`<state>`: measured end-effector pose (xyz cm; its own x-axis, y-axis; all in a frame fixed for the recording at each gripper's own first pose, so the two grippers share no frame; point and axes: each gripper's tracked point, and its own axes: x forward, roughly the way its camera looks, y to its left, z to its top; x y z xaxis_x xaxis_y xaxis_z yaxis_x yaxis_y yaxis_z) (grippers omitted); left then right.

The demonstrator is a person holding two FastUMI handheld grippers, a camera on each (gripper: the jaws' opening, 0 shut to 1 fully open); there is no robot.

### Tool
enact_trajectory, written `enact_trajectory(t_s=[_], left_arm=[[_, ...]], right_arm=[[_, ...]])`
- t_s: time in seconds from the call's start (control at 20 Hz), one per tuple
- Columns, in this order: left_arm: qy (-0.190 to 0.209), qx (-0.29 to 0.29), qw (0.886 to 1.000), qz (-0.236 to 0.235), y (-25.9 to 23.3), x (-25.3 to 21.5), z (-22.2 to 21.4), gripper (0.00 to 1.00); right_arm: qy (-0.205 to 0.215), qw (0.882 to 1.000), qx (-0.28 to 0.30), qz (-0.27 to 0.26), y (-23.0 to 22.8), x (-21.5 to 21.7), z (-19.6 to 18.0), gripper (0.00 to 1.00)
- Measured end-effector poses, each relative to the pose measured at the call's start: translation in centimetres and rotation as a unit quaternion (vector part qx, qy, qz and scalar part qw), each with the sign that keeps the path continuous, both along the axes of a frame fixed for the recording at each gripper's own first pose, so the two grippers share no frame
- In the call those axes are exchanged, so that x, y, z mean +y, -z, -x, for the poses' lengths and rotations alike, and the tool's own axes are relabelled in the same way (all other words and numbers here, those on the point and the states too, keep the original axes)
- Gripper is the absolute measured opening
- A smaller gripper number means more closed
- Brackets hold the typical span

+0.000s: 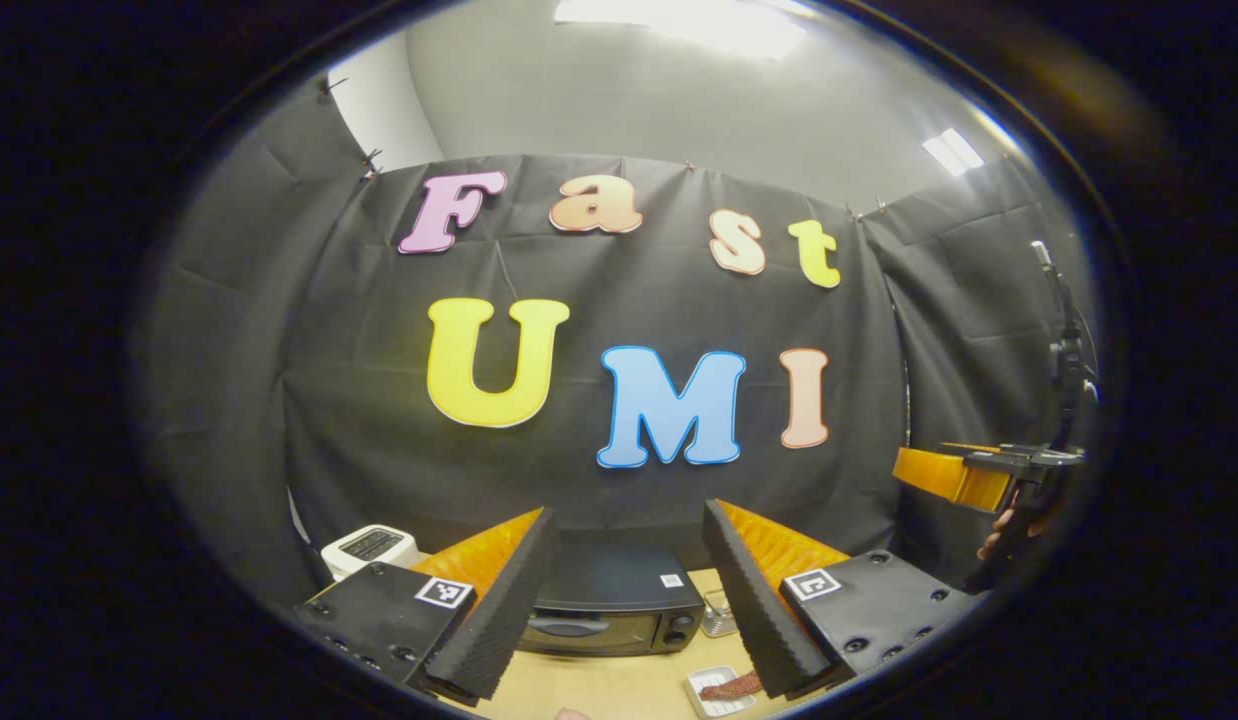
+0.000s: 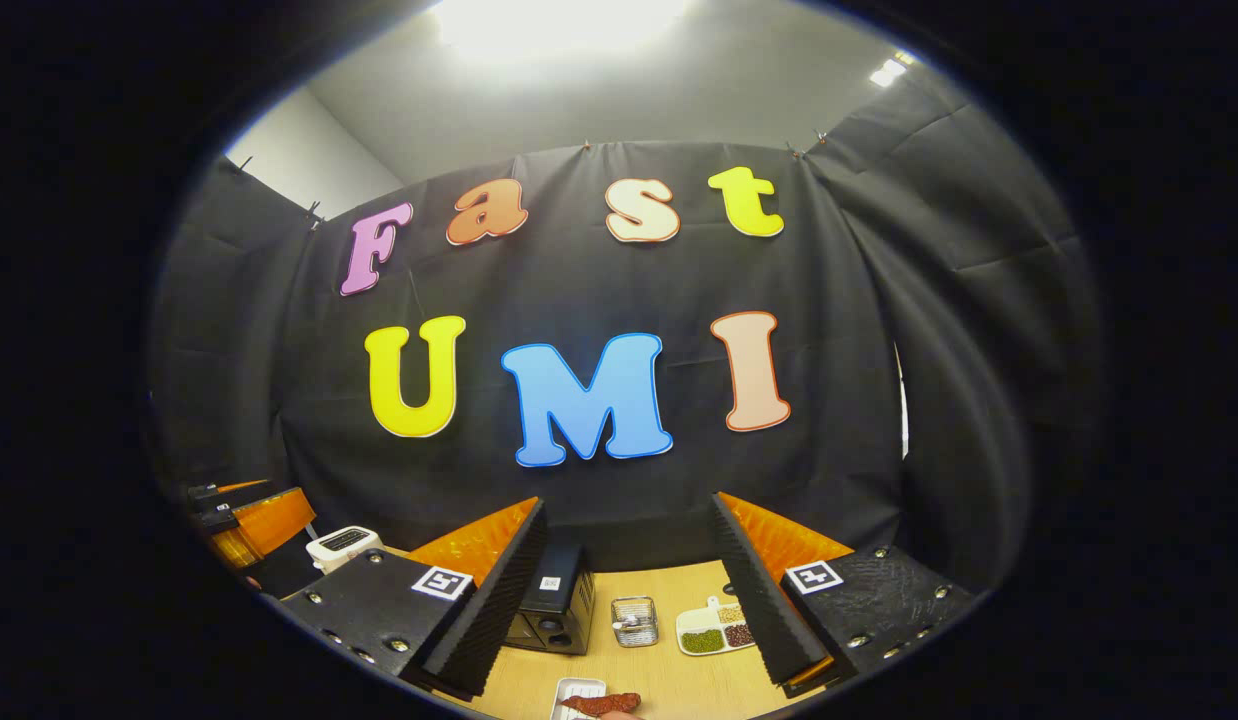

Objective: Open the electric oven with the left hand, put the food in, and close the electric oven.

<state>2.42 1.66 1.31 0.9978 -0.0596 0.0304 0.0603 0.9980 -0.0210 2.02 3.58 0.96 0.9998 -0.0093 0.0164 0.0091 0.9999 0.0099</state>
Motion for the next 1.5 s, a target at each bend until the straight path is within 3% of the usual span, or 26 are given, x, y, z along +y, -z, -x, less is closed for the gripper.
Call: enact_trajectory(t_s=[0.45,0.6,0.85,1.0,1.2,1.4,1.5], left_arm=[[0.003,0.017,1.000,-0.001,2.0,0.9,-2.4,0.97],[-0.016,0.041,0.999,-0.006,4.7,1.9,-3.8,1.00],[-0.013,0.087,0.996,0.014,9.7,2.1,-5.9,1.00],[-0.020,0.111,0.994,0.002,12.9,2.8,-7.9,0.95],[-0.019,0.164,0.986,0.013,18.4,3.2,-10.6,1.00],[-0.029,0.203,0.979,-0.010,23.2,4.7,-13.2,0.92],[-0.030,0.230,0.973,-0.014,25.9,5.2,-14.3,1.00]], right_arm=[[0.015,1.000,0.001,0.001,0.3,-0.3,-0.7,0.98],[0.024,1.000,0.001,0.002,0.8,-0.9,-0.5,0.98],[0.050,0.998,0.022,-0.009,2.8,-2.7,0.5,0.98],[0.070,0.997,0.037,-0.009,4.0,-3.6,1.0,0.98],[0.077,0.996,0.053,-0.014,5.2,-3.8,1.3,0.98],[0.078,0.995,0.066,-0.020,6.2,-3.7,1.3,0.98],[0.079,0.994,0.071,-0.018,6.5,-3.7,1.5,0.98]])
